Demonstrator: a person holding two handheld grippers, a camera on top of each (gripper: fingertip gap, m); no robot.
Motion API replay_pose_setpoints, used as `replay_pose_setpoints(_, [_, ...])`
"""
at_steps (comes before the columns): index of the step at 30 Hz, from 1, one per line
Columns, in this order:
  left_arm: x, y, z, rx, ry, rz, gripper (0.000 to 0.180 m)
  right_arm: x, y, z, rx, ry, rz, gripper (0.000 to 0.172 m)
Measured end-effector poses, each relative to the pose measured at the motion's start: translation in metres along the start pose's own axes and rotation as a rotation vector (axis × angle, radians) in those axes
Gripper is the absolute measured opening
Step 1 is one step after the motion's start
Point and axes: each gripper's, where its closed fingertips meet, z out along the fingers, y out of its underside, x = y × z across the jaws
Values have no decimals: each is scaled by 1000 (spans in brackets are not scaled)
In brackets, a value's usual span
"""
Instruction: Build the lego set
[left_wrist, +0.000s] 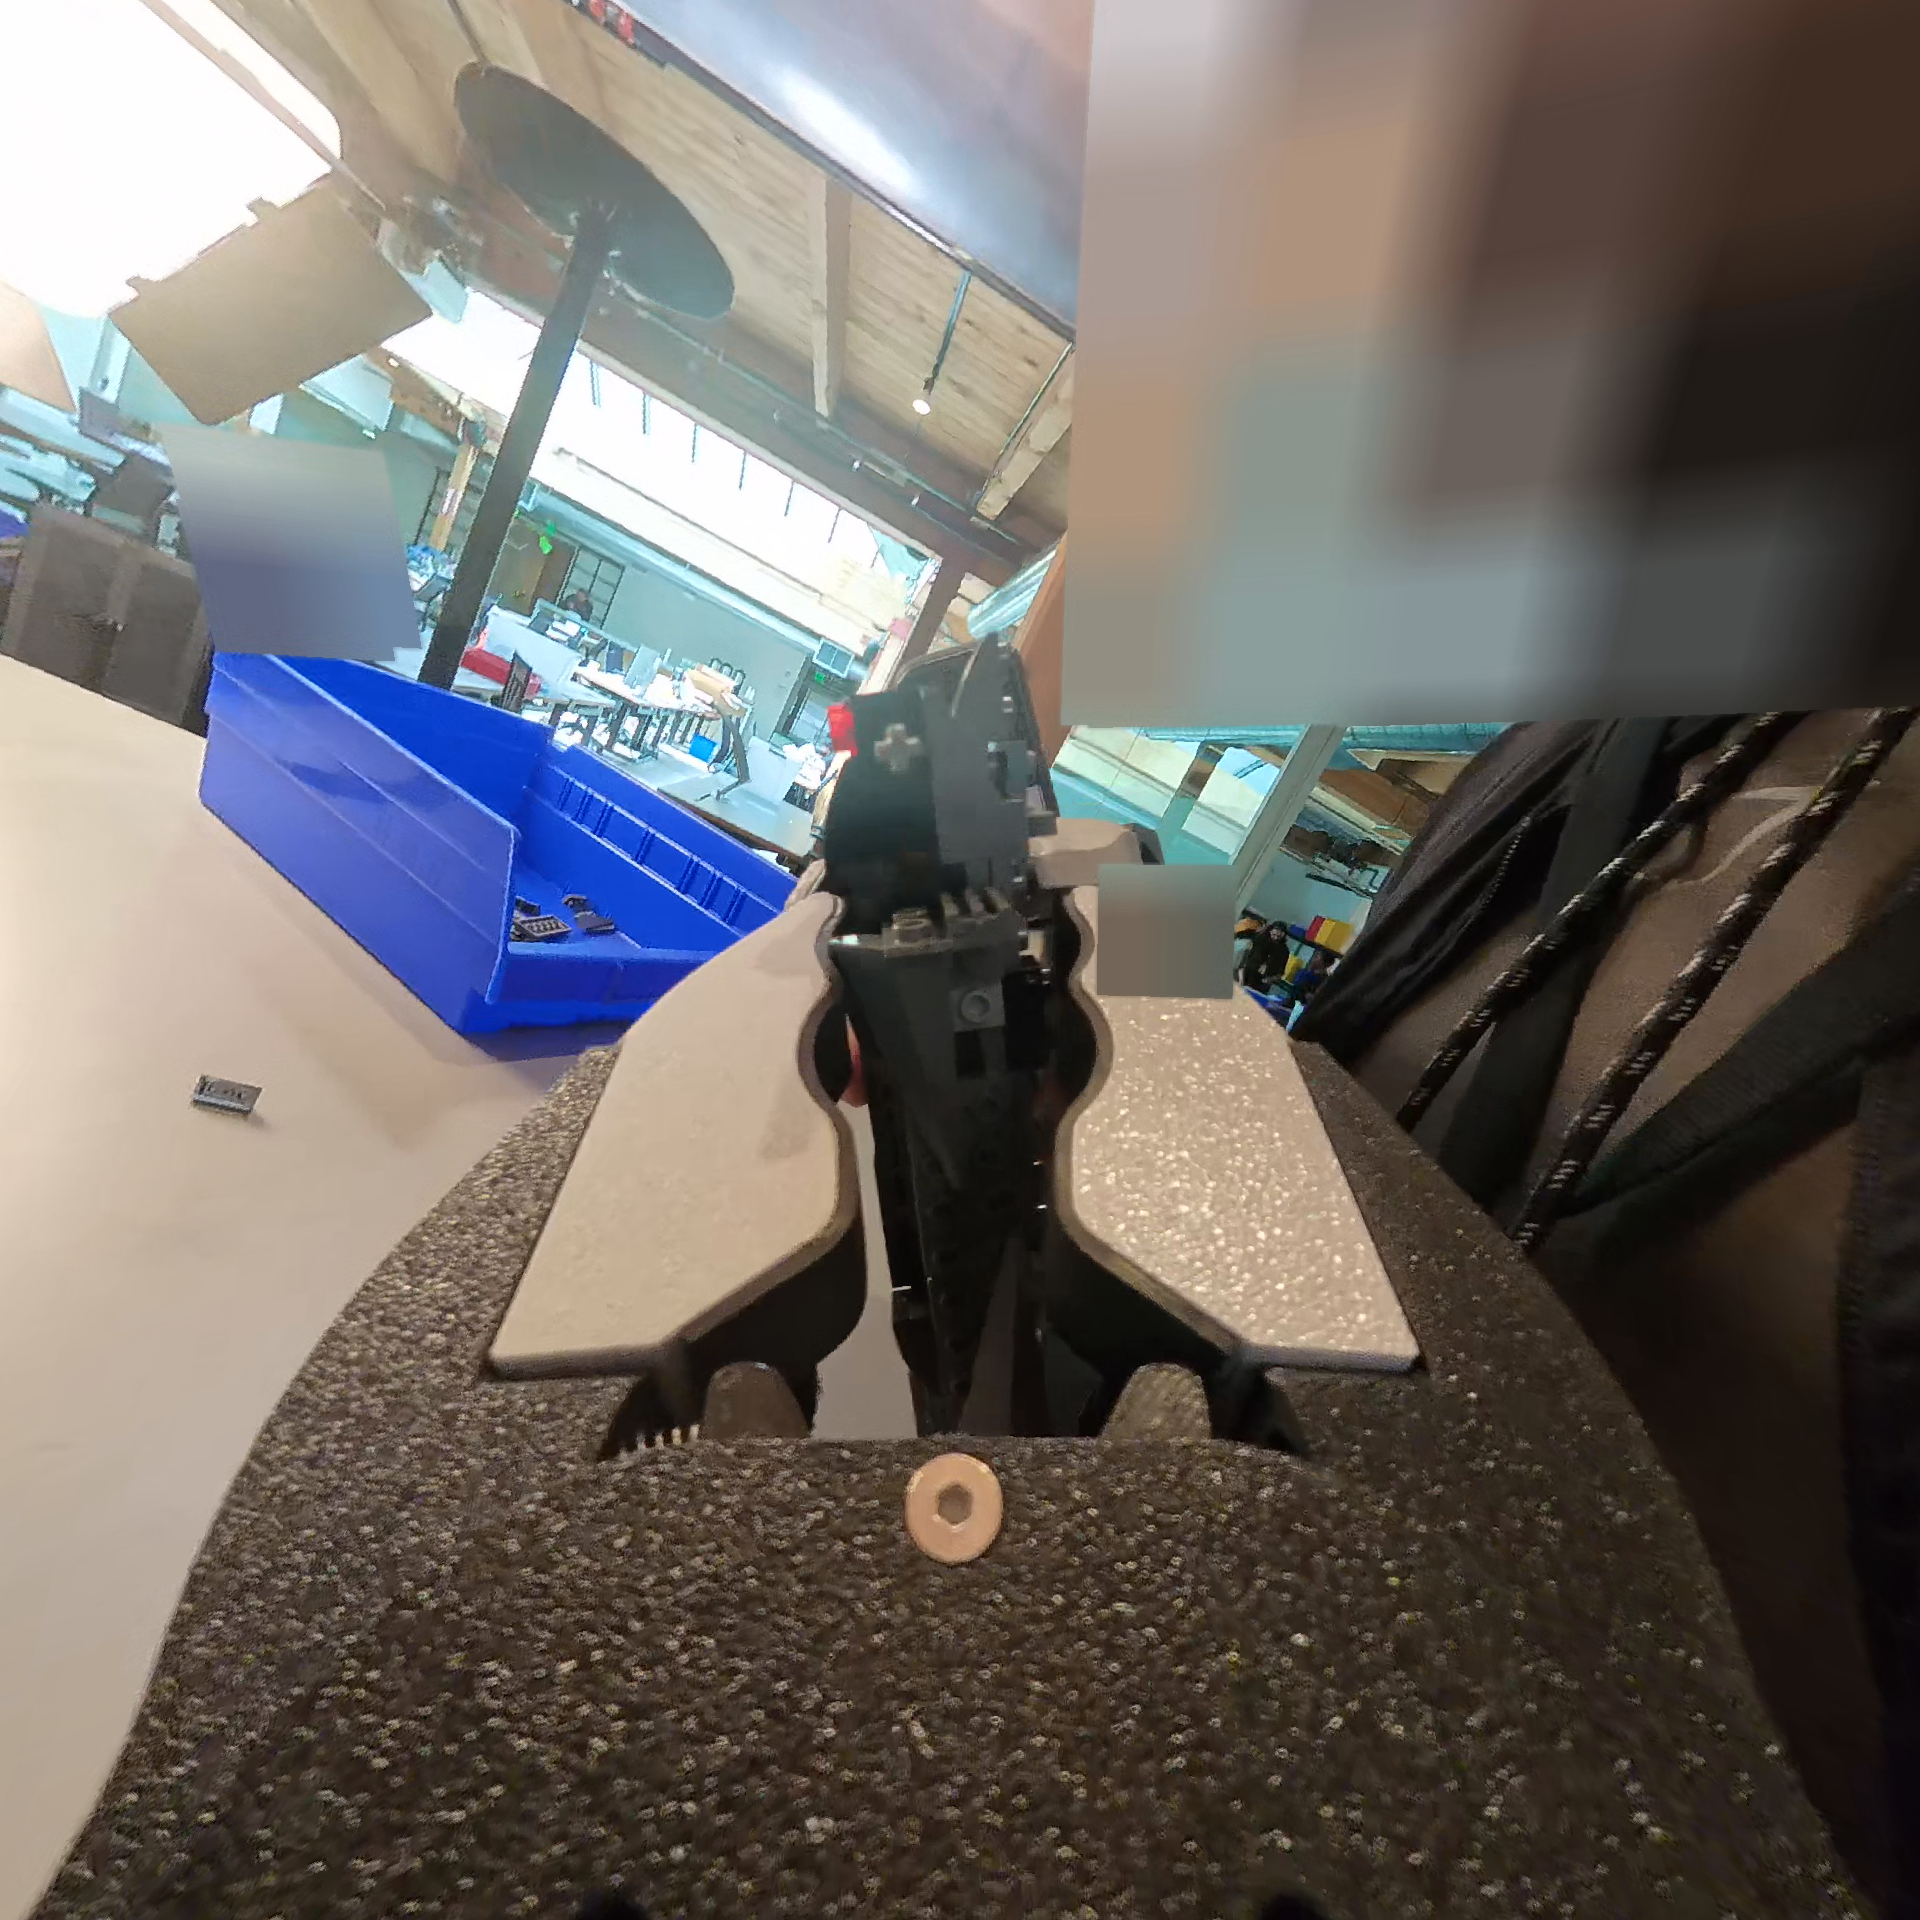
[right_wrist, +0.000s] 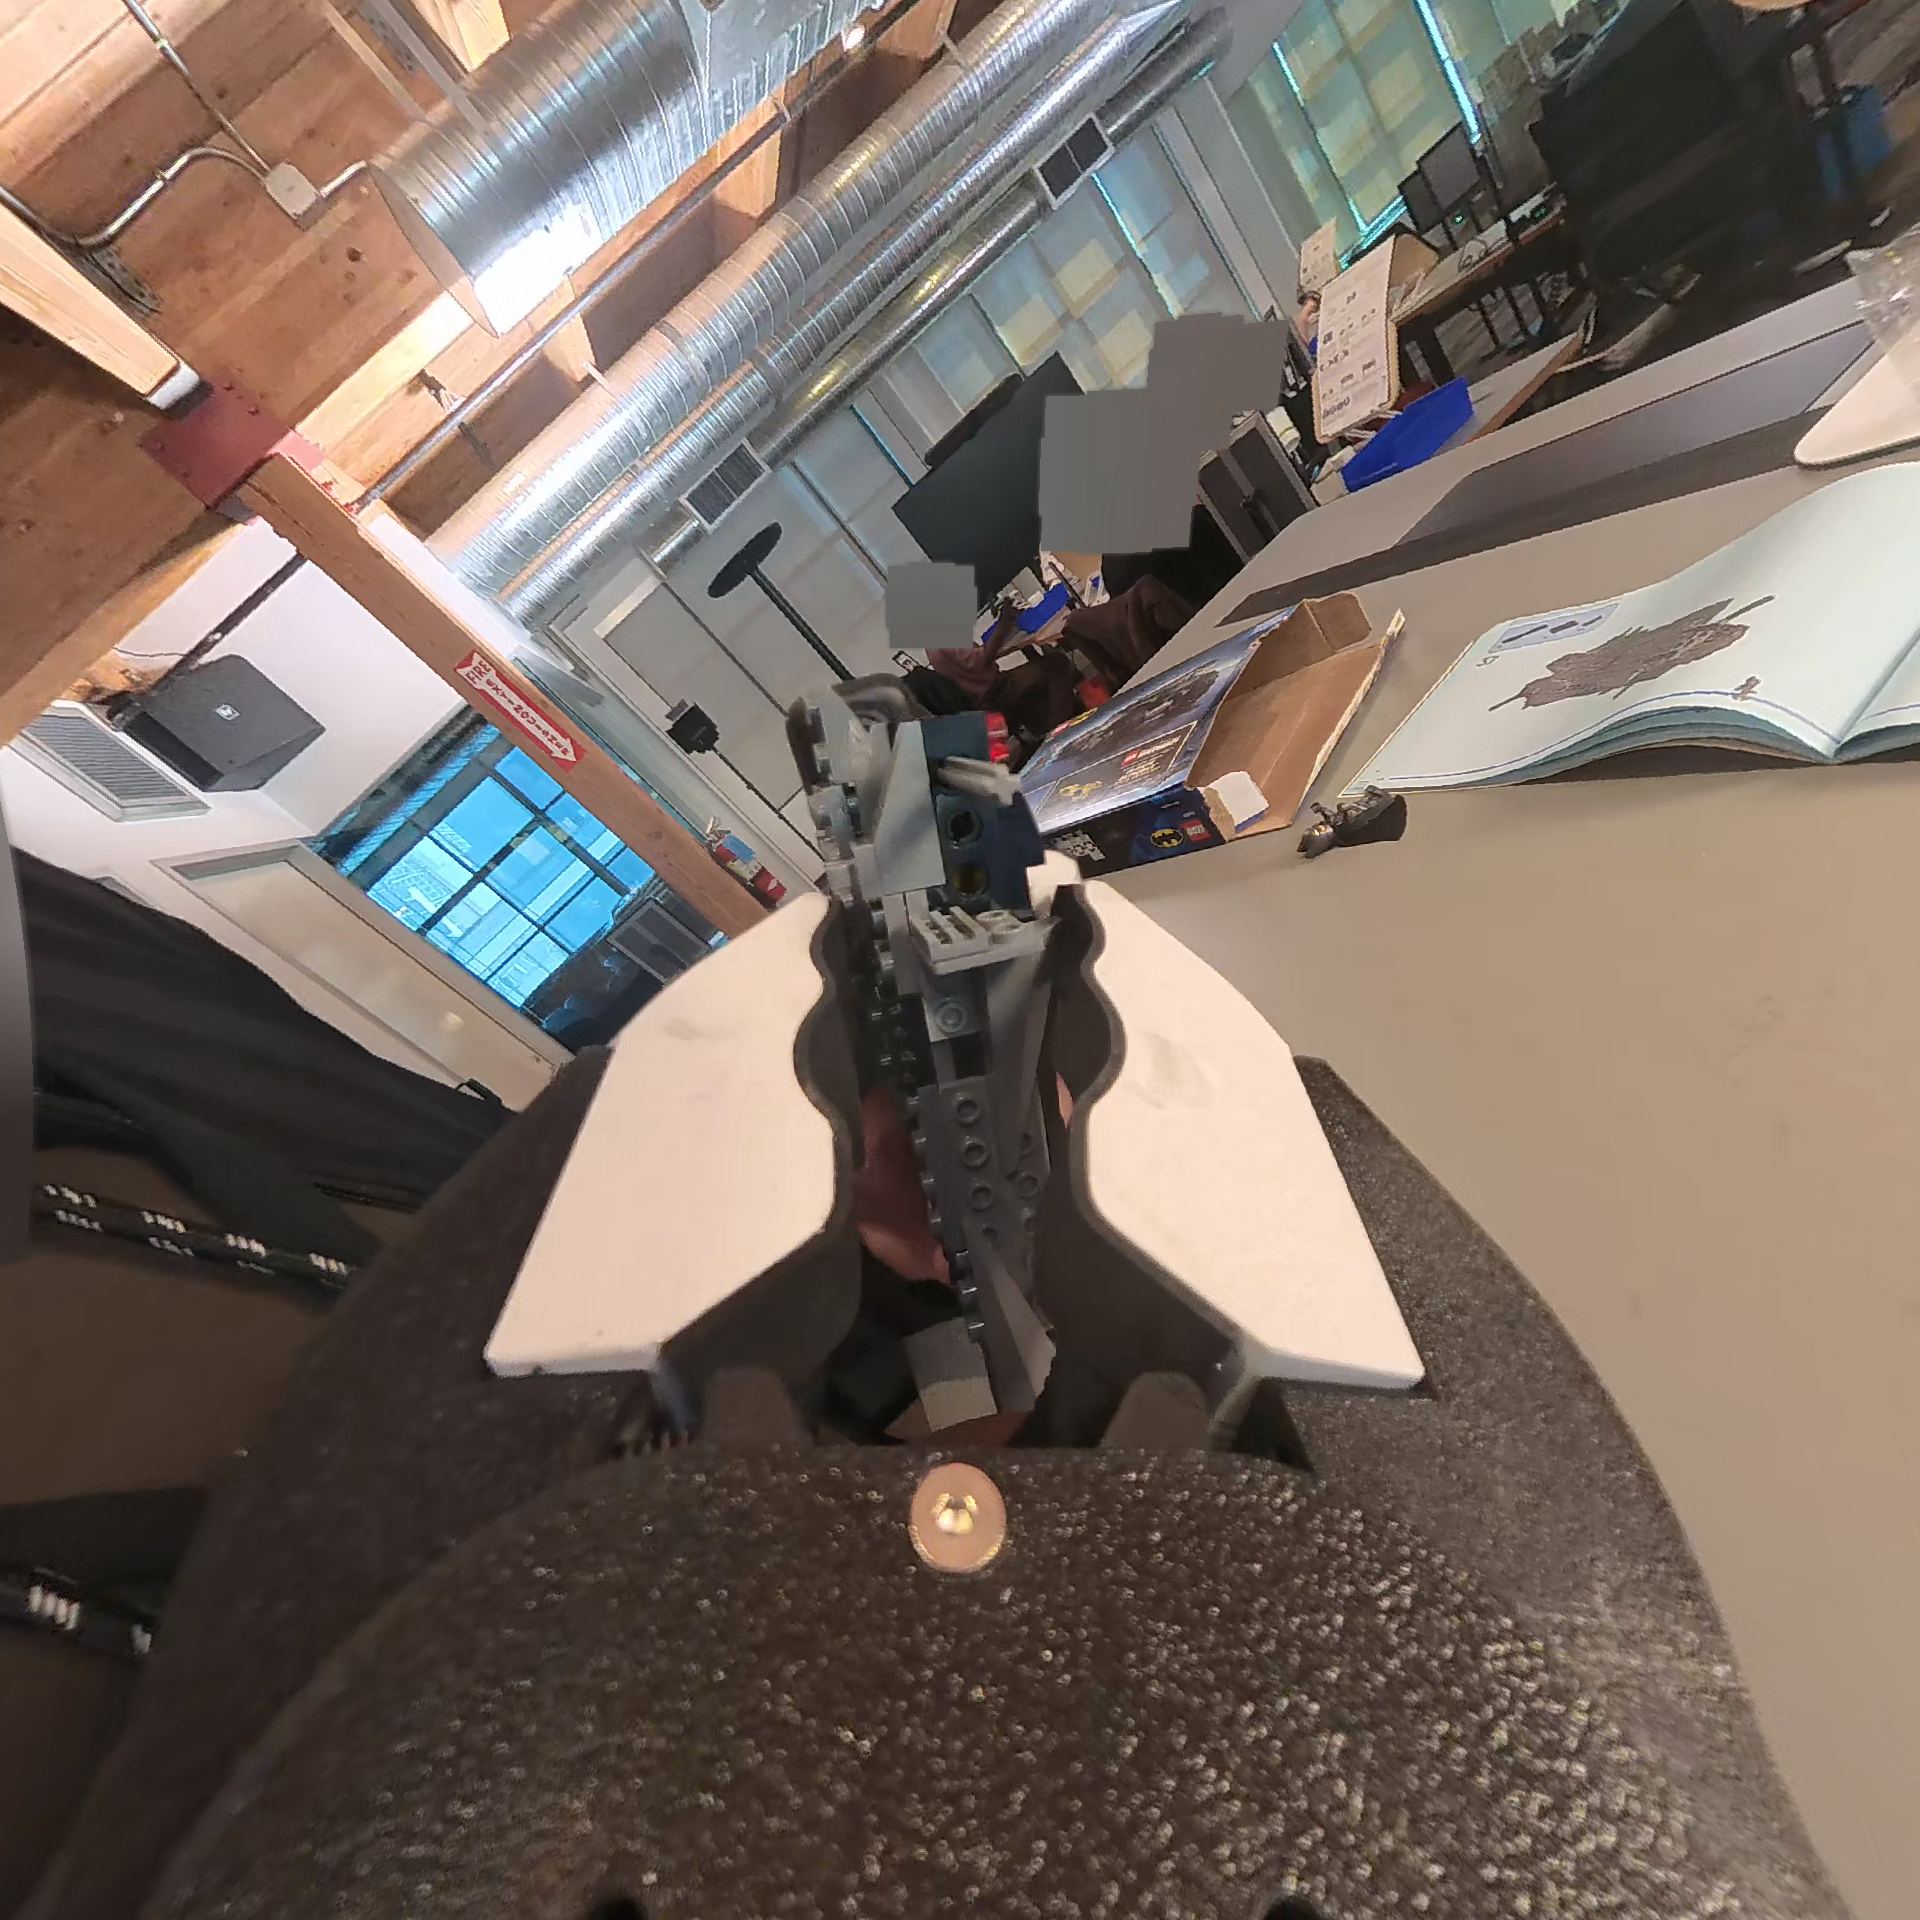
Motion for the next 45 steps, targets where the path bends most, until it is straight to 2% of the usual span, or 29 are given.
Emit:
replay_pose_setpoints(7, [4,-3,3,-31,-20,-16,41,-4,-2,-2,5,-24,-11,38])
replay_pose_setpoints(14, [8,-13,2,-4,-40,-67,38,-7,-6,-5,28,-93,58,38])
replay_pose_setpoints(22, [8,-10,4,-90,-122,-20,33,-11,-6,-8,34,-129,70,38])
replay_pose_setpoints(30, [19,-9,6,-189,-160,84,33,-24,-7,-10,29,-202,-13,38])
replay_pose_setpoints(41, [37,-8,14,-294,-243,352,35,-48,-8,-16,100,-372,-160,37])
replay_pose_setpoints(45, [40,-9,12,-305,-257,395,35,-53,-7,-14,98,-405,-173,37])
